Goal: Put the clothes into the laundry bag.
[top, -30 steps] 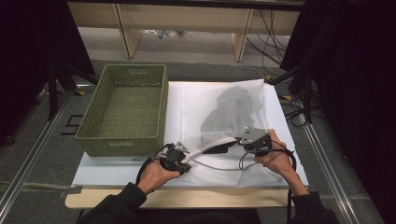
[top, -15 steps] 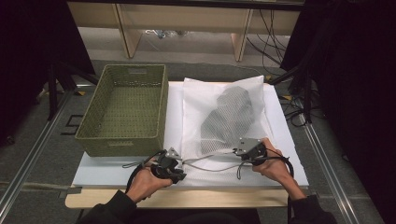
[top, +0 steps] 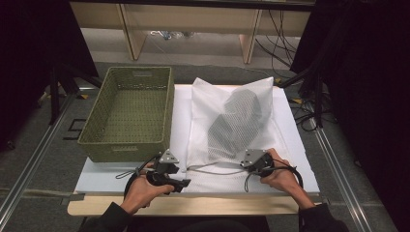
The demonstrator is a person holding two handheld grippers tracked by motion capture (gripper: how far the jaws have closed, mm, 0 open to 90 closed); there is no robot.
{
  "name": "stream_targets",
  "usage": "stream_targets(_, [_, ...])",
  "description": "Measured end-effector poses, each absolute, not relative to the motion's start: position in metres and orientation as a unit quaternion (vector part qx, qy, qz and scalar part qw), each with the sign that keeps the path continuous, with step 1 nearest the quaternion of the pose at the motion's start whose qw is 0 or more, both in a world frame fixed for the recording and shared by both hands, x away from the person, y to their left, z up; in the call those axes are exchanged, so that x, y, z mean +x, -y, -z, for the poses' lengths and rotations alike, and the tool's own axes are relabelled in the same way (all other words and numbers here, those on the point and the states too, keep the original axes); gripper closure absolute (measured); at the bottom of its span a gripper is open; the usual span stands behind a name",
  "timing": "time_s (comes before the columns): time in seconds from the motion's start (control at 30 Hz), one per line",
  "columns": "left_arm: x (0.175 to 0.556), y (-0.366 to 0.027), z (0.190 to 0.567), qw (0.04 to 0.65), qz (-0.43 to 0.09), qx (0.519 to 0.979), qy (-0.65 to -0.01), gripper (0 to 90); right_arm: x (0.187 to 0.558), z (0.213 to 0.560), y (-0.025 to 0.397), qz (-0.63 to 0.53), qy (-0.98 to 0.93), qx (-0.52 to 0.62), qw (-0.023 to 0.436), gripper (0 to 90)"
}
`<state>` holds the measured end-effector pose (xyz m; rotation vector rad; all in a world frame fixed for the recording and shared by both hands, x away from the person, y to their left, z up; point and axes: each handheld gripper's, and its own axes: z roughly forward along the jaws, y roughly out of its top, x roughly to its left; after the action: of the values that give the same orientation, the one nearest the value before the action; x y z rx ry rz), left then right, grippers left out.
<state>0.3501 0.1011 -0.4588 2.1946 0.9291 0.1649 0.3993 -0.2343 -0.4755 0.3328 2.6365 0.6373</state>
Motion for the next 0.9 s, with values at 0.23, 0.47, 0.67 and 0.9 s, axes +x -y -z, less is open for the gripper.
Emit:
stream_targets(0.23, [0.350,-0.107,0.459,0.359,-0.085,0.856,-0.362,29.9,0.401,0.472,0.236,-0.252,-0.935,0.130,0.213,84.5])
stream_targets(0.47, [0.351,-0.102,0.459,0.372,-0.081,0.852,-0.358,29.4,0.398,0.466,0.223,-0.283,-0.924,0.128,0.222,79.2])
stream_targets(0.67, [0.351,-0.100,0.459,0.369,-0.082,0.857,-0.351,28.6,0.402,0.468,0.207,-0.273,-0.929,0.115,0.221,89.2])
stream_targets(0.9, [0.351,-0.102,0.458,0.371,-0.083,0.853,-0.357,28.4,0.398,0.466,0.210,-0.257,-0.937,0.078,0.222,90.0])
